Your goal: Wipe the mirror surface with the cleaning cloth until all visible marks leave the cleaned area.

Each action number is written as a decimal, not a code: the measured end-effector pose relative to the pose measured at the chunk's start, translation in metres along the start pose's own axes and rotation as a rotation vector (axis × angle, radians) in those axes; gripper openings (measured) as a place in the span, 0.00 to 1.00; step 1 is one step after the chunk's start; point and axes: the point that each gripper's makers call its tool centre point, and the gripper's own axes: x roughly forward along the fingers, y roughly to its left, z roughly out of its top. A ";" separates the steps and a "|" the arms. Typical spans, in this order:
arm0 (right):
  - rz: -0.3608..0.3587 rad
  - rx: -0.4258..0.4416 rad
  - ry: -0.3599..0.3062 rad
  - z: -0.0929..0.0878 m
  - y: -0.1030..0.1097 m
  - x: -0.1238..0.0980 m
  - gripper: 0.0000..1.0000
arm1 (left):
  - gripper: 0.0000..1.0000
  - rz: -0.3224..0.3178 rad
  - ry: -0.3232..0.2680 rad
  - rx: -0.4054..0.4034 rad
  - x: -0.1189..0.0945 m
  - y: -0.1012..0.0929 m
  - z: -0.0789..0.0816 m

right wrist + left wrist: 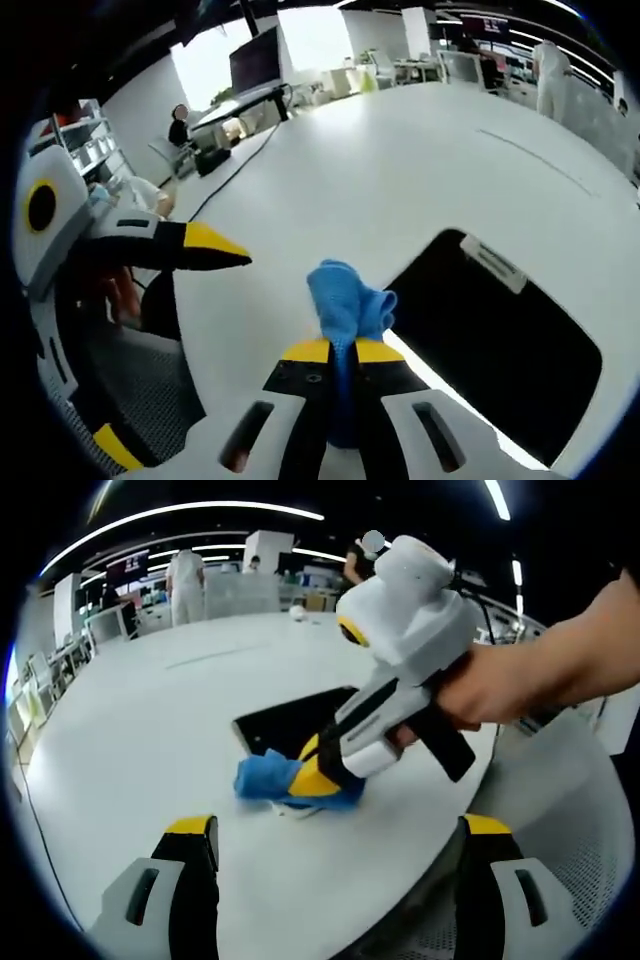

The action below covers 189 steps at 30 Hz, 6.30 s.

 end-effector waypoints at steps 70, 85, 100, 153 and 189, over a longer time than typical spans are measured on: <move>-0.012 -0.050 0.002 0.045 -0.084 0.022 0.00 | 0.99 0.007 0.007 -0.026 0.001 0.003 -0.001; -0.026 -0.058 0.006 0.055 -0.103 0.027 0.00 | 0.99 0.009 0.014 -0.030 0.002 0.003 -0.003; -0.023 -0.043 -0.004 0.056 -0.103 0.027 0.00 | 0.99 0.016 0.014 -0.035 0.003 0.006 -0.005; -0.019 -0.029 0.021 0.042 -0.124 0.011 0.00 | 0.99 0.066 0.029 -0.043 0.000 0.014 -0.007; -0.112 -0.050 0.011 0.024 -0.112 0.000 0.00 | 1.00 0.084 0.027 -0.036 -0.001 0.019 -0.007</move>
